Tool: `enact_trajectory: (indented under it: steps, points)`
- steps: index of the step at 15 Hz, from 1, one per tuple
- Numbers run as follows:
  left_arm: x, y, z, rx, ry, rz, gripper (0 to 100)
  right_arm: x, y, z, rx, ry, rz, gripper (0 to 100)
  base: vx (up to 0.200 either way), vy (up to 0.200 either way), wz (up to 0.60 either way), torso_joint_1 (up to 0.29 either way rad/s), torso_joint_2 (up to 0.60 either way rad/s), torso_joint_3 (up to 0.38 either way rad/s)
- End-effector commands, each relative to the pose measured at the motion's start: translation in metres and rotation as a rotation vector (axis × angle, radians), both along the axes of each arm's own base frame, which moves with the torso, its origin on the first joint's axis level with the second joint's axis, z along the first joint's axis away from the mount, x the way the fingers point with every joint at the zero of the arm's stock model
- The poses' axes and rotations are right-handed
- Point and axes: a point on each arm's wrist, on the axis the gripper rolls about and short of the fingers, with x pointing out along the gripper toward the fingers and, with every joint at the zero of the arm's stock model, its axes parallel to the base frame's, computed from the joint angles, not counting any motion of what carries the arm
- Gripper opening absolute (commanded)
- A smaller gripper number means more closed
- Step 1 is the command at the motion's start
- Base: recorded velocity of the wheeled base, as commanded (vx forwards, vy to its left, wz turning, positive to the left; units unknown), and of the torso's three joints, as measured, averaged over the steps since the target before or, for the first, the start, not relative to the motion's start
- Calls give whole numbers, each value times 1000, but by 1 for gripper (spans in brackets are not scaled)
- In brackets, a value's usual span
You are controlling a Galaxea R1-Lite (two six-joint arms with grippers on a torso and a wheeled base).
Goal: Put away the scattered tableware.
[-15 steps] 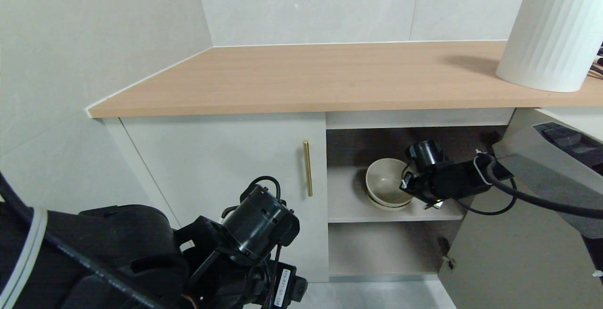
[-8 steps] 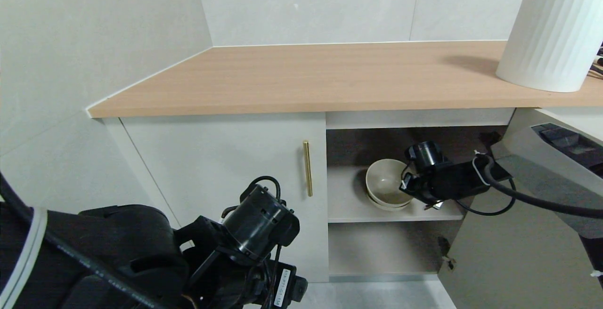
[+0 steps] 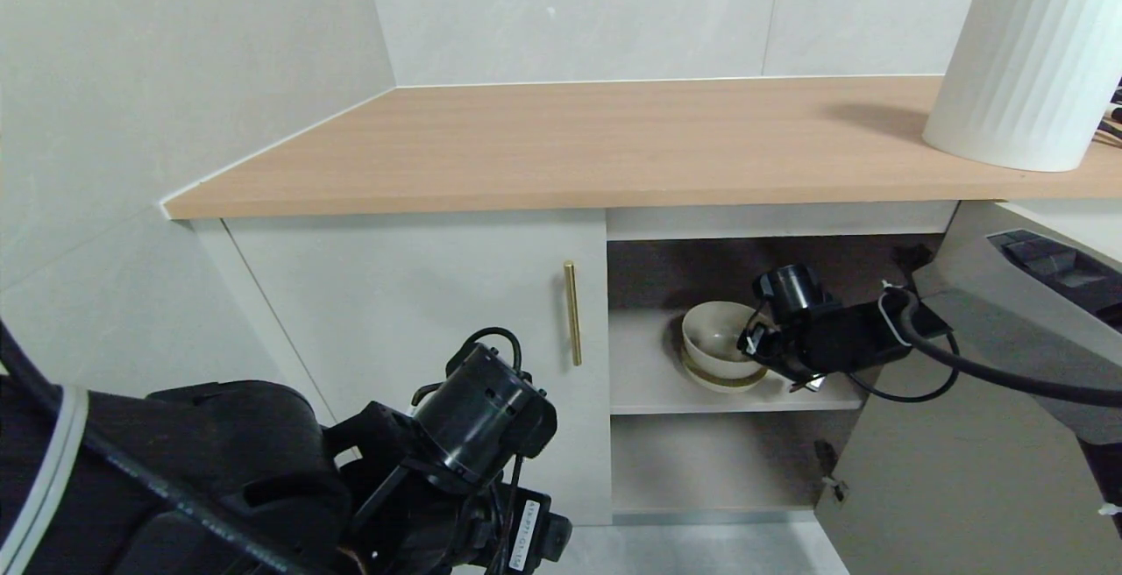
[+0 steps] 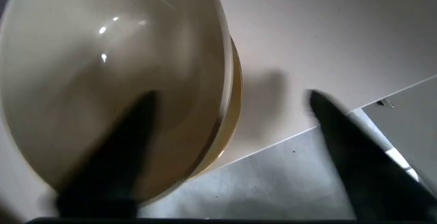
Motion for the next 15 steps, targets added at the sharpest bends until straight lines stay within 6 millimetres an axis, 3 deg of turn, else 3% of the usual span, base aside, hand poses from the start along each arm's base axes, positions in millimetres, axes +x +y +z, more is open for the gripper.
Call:
enact_trajectory:
  steps: [1,4,6,9,12,15]
  points:
    - [0,0,0,0,0,0,100,0,0,1,1,-1,0,100,0,0,0,0,0,0]
    - [1,1,0,3,-5,8,100,-4,1,5,0,1,6,100,0,0,0,0,0,0]
    - [2,5,6,-23,-16,35,100,-16,2,18,6,-3,24,100,0,0,0,0,0,0]
    - [0,27,33,-105,-83,101,100,-72,9,53,-25,24,181,100,0,0,0,0,0,0]
    - [-26,62,68,-211,-184,126,100,-140,1,100,-53,-21,388,100,0,0,0,0,0,0]
    - [-39,75,80,-272,-225,121,100,-189,-5,115,-91,-47,503,100,0,0,0,0,0,0]
